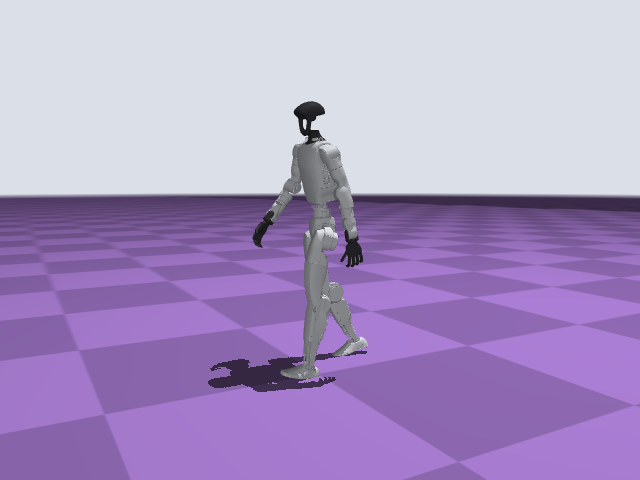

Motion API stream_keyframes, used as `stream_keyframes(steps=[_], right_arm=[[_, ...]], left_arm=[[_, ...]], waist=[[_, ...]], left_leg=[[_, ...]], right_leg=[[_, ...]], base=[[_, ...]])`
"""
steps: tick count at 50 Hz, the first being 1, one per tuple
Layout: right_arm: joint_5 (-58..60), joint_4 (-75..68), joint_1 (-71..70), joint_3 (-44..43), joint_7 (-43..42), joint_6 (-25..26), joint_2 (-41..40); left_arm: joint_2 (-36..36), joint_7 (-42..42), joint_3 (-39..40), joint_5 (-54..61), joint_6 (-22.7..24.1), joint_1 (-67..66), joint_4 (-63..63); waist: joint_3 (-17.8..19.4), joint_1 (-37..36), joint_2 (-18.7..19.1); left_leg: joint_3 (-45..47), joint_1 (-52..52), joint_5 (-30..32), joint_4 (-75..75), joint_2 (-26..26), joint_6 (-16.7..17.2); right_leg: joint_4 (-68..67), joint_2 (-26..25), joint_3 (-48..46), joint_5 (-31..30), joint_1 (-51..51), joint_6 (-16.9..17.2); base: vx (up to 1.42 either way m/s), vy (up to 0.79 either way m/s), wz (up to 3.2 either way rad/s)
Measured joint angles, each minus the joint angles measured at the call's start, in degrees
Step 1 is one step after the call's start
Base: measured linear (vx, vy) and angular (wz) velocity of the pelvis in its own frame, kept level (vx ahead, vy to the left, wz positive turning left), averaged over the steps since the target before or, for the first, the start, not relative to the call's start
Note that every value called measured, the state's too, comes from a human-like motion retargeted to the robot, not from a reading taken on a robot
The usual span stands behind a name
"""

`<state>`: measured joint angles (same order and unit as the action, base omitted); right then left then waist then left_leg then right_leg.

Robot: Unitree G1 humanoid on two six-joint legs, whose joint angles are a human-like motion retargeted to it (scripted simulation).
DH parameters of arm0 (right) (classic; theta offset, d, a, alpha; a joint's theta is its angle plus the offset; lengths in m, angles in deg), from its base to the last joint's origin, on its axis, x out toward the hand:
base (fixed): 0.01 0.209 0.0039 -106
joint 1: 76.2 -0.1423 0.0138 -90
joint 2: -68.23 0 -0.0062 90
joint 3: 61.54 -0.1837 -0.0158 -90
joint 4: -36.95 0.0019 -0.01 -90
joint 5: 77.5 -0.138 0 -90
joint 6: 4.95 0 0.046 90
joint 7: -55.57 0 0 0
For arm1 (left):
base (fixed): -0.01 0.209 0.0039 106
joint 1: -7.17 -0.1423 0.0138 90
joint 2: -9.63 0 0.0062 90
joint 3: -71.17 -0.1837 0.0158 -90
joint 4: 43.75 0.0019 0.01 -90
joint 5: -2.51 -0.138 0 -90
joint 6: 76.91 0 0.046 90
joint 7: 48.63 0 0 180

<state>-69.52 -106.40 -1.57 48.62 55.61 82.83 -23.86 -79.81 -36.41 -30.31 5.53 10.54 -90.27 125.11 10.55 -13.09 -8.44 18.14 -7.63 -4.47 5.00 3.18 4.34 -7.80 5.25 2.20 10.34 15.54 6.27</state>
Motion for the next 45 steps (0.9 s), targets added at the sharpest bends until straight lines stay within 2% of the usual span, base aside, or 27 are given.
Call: stream_keyframes(steps=[3,7,10,12,15,18,20,22,25,27,29,30,32,35,37,40,43,45], right_arm=[[-0.8,-1.7,5.7,-1.1,-1.3,-1.2,-0.6],[-4.6,-5.7,12.4,-3.6,-3.8,-0.7,-1.2],[-6.6,-8.9,15.8,-4.9,-3.5,0.3,-0.6],[-5.9,-10.9,17.5,-4.6,-1.6,0.7,0.0],[-3.4,-13.6,19.6,-3.2,1.9,1.1,1.0],[-1.6,-15.8,20.8,-1.8,4.3,1.5,1.4],[-1.5,-17.0,21.3,-1.5,4.8,2.1,1.4],[-2.2,-17.8,21.4,-2.1,4.2,3.4,1.1],[-1.3,-18.7,20.6,-4.3,3.5,6.2,-0.1],[0.2,-19.3,19.8,-6.0,4.2,6.7,-1.2],[0.9,-19.8,19.4,-7.1,4.4,6.7,-2.0],[1.0,-19.8,19.8,-7.4,4.3,6.6,-2.4],[1.5,-21.3,17.2,-8.7,4.8,6.5,-1.8],[2.1,-23.0,14.9,-9.1,4.8,6.2,-1.2],[1.6,-24.2,13.3,-8.4,4.5,6.0,-0.7],[0.0,-25.6,10.6,-6.8,3.5,5.6,0.1],[-0.1,-25.5,6.5,-6.1,2.1,5.2,1.2],[0.3,-24.5,3.5,-5.7,1.1,5.1,1.7]], left_arm=[[-0.1,-0.2,-2.2,-1.5,2.0,5.3,0.7],[-1.3,-2.7,-5.7,-4.4,2.5,15.6,0.0],[-2.3,-5.4,-7.1,-6.4,1.7,25.0,-1.7],[-2.8,-6.5,-7.3,-7.1,1.5,31.1,-3.2],[-3.5,-6.9,-7.2,-6.7,1.9,39.4,-6.0],[-4.3,-6.7,-7.3,-4.8,2.8,46.0,-9.9],[-5.0,-7.1,-7.5,-2.6,3.6,49.2,-13.1],[-5.7,-8.3,-7.7,0.9,4.2,51.3,-16.9],[-6.6,-10.9,-6.8,3.9,4.0,53.0,-22.2],[-6.6,-11.5,-5.5,3.6,4.2,52.4,-24.9],[-6.1,-11.3,-4.8,3.6,4.6,50.3,-26.5],[-5.8,-11.1,-4.8,3.6,4.8,48.8,-26.7],[-4.7,-10.0,-3.9,3.2,4.9,45.5,-26.5],[-2.8,-7.7,-4.3,0.7,4.3,38.6,-22.4],[-1.3,-5.3,-5.1,-2.4,3.2,33.0,-17.5],[1.1,-0.6,-5.9,-7.8,1.0,23.9,-8.7],[2.8,3.0,-5.8,-11.2,-0.8,15.6,-1.2],[3.2,4.1,-5.7,-12.6,-1.6,10.4,2.0]], waist=[[-2.5,1.8,1.9],[-5.8,5.0,3.7],[-6.7,8.0,4.8],[-6.7,10.4,5.7],[-6.3,14.2,6.9],[-5.4,17.6,7.4],[-4.7,19.6,7.0],[-3.6,21.4,5.6],[-0.7,22.7,3.5],[0.2,22.4,3.7],[-0.1,22.0,4.5],[-0.4,22.1,4.8],[-0.9,21.6,5.4],[-1.7,21.3,5.3],[-2.3,20.7,4.5],[-4.9,20.3,2.2],[-8.3,19.8,1.7],[-8.8,18.0,0.9]], left_leg=[[-1.5,3.3,-1.9,-0.9,1.6,0.2],[-4.4,5.5,-6.1,-2.3,2.5,-0.5],[-6.9,6.9,-8.6,-2.9,1.9,-0.2],[-8.8,8.0,-10.0,-3.3,1.5,0.4],[-12.0,9.9,-11.9,-3.8,0.8,1.0],[-14.9,12.1,-13.8,-4.3,-0.5,1.0],[-16.6,13.8,-15.0,-4.6,-1.9,1.0],[-18.3,16.2,-16.5,-5.1,-4.3,0.9],[-20.0,21.4,-19.3,-5.3,-6.6,0.6],[-19.8,24.0,-20.7,-5.4,-6.3,0.5],[-19.5,25.7,-21.5,-5.7,-5.5,0.4],[-19.6,26.6,-21.8,-6.0,-5.1,0.3],[-19.6,27.7,-20.7,-6.9,-5.6,-0.5],[-20.5,29.4,-15.8,-10.4,-6.5,-2.2],[-19.8,28.8,-10.1,-16.2,-7.6,-4.0],[-16.2,20.0,-4.0,-34.5,-9.7,-7.2],[-11.2,5.0,-4.9,-55.3,-8.8,-10.0],[-7.8,-1.5,-7.9,-62.6,-8.2,-11.9]], right_leg=[[-13.0,-2.0,-1.8,-7.4,-3.8,-1.6],[-37.2,-1.7,-7.6,-16.3,-16.4,-3.1],[-49.0,-0.9,-10.5,-15.6,-25.6,-4.6],[-50.6,-1.6,-11.2,-12.7,-30.0,-4.8],[-45.9,-1.9,-12.8,-9.0,-34.1,-4.8],[-33.0,-0.5,-15.6,-8.1,-34.9,-4.9],[-20.3,0.5,-17.0,-10.4,-33.9,-4.4],[-5.2,1.9,-16.9,-15.4,-31.4,-3.0],[11.8,3.3,-15.5,-20.5,-28.7,1.7],[12.8,3.1,-14.3,-16.6,-31.2,5.1],[12.8,2.7,-14.0,-13.9,-32.6,6.4],[12.8,2.6,-14.4,-13.6,-32.4,6.6],[12.8,3.2,-15.0,-16.7,-31.6,6.4],[12.8,4.3,-15.9,-20.0,-27.6,6.5],[12.8,5.1,-15.0,-18.8,-24.2,6.1],[12.7,7.4,-13.5,-15.6,-20.7,5.1],[11.5,7.9,-12.7,-12.6,-21.1,3.6],[10.9,7.8,-11.3,-10.7,-20.5,3.2]], base=[[0.70,0.28,0.23],[0.61,0.25,0.46],[0.54,0.20,0.75],[0.53,0.15,0.94],[0.53,0.10,1.04],[0.54,0.04,1.00],[0.56,-0.02,0.91],[0.61,-0.07,0.85],[0.66,-0.12,0.43],[0.67,-0.15,-0.08],[0.68,-0.16,-0.05],[0.71,-0.17,0.00],[0.74,-0.18,-0.06],[0.79,-0.23,-0.03],[0.79,-0.27,-0.21],[0.72,-0.26,-0.13],[0.60,-0.21,-0.12],[0.58,-0.17,-0.68]])
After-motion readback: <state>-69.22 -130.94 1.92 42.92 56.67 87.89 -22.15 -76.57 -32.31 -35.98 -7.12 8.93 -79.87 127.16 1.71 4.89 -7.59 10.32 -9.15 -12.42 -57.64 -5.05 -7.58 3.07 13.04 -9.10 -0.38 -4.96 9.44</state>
